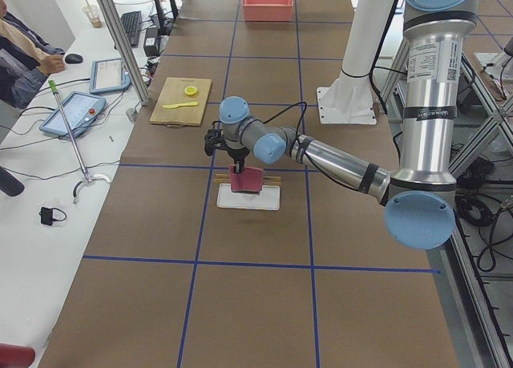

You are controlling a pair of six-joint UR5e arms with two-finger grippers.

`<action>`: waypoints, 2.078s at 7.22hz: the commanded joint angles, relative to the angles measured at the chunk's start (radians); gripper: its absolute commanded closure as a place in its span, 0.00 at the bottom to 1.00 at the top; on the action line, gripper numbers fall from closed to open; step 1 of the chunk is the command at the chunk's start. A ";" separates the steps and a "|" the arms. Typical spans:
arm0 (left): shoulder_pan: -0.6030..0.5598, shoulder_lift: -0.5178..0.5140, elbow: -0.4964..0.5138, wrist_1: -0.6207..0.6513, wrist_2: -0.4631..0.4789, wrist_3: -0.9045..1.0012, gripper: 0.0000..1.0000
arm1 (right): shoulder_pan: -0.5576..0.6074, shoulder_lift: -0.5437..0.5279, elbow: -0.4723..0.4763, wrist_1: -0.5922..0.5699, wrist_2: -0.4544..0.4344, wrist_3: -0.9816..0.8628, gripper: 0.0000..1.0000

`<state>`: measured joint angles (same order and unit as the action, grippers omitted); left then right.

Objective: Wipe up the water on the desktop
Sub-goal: 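Lower the left gripper onto the pink cloth on the white rack and grasp it, then lift the pink cloth with the left gripper toward the cutting board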

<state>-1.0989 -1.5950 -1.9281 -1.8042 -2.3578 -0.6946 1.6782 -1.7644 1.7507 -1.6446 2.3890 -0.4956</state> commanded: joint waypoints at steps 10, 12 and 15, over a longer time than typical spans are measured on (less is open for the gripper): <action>0.373 -0.992 0.272 0.256 0.195 -0.835 1.00 | -0.328 0.254 0.358 0.000 0.272 0.396 0.09; 0.373 -1.048 0.346 0.253 0.213 -0.856 1.00 | -0.401 0.371 0.372 0.000 0.274 0.490 0.00; 0.373 -1.056 0.357 0.250 0.219 -0.969 1.00 | -0.552 0.544 0.357 0.000 0.196 0.685 0.00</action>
<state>-0.7247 -2.6449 -1.5756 -1.5522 -2.1402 -1.6197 1.1886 -1.2853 2.1110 -1.6444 2.6272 0.1273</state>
